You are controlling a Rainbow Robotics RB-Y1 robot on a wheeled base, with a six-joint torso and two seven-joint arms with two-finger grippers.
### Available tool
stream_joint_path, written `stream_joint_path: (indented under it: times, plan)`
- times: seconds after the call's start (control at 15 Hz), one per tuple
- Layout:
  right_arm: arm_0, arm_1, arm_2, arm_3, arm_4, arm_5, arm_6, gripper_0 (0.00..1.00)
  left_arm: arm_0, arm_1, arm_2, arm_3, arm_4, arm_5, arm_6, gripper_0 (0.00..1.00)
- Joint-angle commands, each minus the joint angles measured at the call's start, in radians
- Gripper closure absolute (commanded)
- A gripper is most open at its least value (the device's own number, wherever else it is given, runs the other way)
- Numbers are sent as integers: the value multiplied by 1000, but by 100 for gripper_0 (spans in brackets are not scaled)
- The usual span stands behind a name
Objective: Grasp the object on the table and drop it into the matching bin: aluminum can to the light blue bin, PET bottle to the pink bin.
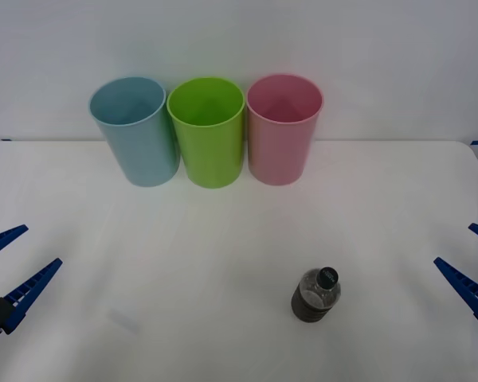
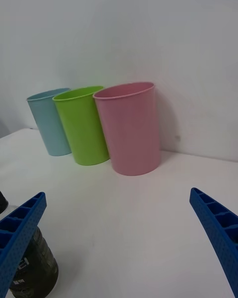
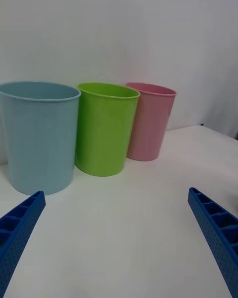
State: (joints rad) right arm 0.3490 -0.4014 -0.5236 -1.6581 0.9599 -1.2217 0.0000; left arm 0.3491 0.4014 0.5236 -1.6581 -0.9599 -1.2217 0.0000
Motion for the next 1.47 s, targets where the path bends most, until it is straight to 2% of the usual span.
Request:
stream_joint_path:
  times: [0.07, 0.13, 0.33, 0.87, 1.07, 1.33, 1.47]
  plan:
    - [0, 0, 0, 0, 0, 0, 0, 0, 0, 0, 0, 0, 0, 0, 0, 0]
    - [11, 12, 5, 4, 28, -2, 0, 0, 0, 0, 0, 0, 0, 0, 0, 0]
    - [18, 1, 17, -14, 29, 8, -5, 0, 0, 0, 0, 0, 0, 0, 0, 0]
    - [90, -96, 71, 8, 14, -50, 37, 0, 0, 0, 0, 0, 0, 0, 0, 0]
    - [88, -109, 85, 52, 17, -101, 69, 0, 0, 0, 0, 0, 0, 0, 0, 0]
    - [62, -114, 88, 112, 62, -191, 115, 0, 0, 0, 0, 0, 0, 0, 0, 0]
    - [61, -112, 106, 115, 71, -196, 190, 0, 0, 0, 0, 0, 0, 0, 0, 0]
